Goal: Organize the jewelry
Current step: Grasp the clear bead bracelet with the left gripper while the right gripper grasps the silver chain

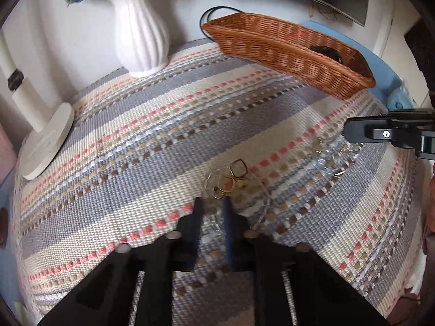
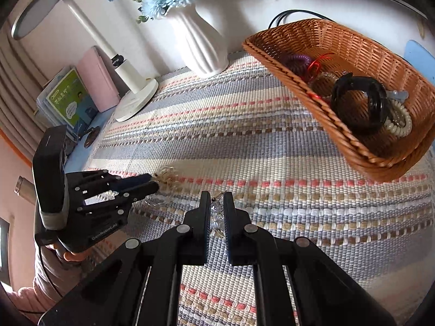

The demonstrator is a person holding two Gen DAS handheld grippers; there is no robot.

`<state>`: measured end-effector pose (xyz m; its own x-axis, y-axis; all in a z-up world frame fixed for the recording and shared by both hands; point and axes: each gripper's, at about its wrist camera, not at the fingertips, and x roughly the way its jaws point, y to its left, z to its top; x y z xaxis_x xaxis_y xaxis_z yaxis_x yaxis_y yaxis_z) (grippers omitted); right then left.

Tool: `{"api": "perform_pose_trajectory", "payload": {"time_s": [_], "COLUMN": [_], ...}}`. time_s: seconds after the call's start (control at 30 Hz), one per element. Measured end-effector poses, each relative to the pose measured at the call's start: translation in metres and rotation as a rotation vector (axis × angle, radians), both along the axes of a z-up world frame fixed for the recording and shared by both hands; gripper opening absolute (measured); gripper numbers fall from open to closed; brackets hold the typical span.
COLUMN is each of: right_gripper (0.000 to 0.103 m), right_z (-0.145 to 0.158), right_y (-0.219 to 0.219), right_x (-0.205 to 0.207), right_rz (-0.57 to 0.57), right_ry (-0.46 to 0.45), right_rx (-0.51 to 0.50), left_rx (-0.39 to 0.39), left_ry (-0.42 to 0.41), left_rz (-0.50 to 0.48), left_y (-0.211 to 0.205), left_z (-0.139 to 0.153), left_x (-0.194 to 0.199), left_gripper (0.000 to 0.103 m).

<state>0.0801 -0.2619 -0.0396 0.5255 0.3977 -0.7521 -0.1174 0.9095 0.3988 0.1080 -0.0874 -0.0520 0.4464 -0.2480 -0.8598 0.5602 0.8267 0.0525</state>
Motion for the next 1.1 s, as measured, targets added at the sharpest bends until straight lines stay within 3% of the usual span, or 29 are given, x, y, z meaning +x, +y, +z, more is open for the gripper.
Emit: {"api": "perform_pose_trajectory", "payload": {"time_s": [0.1,0.33,0.57,0.7,0.87,1.1], "right_gripper": [0.011,0.011,0.011,0.011,0.011,0.012], "right_z": [0.0,0.01,0.036,0.029,-0.006,-0.024], "right_y": [0.0,-0.004,0.013,0.013,-0.013,-0.037], "right_x": [-0.001,-0.011,-0.026,-0.032,-0.039,-0.041], "right_rz": [0.002,0.004,0.063,0.048,-0.039,-0.109], "right_ry": [0.0,-0.024,-0.078,-0.055,0.042,0.093], "right_rx": [-0.001,0.032,0.058,0.023,0.008,-0.032], "left_rx": [-0.018,-0.235,-0.35,-0.379,-0.364,-0.281], "left_ry": [-0.007,-0.023,-0.055,-0.082,-0.037,0.126], "left_rz": [0.03,0.048,0.011,-0.018,0.011,0.129], "left_y": [0.001,0.025,0.029,0.029,0.039,0.071], "left_z": [0.002,0.04,0.08,0.092,0.074,0.007], "left_x": [-0.002,-0.007,-0.028,-0.043,-0.044,-0.038], "left_gripper": [0.007,0.007,0.007,0.008,0.008,0.008]}}
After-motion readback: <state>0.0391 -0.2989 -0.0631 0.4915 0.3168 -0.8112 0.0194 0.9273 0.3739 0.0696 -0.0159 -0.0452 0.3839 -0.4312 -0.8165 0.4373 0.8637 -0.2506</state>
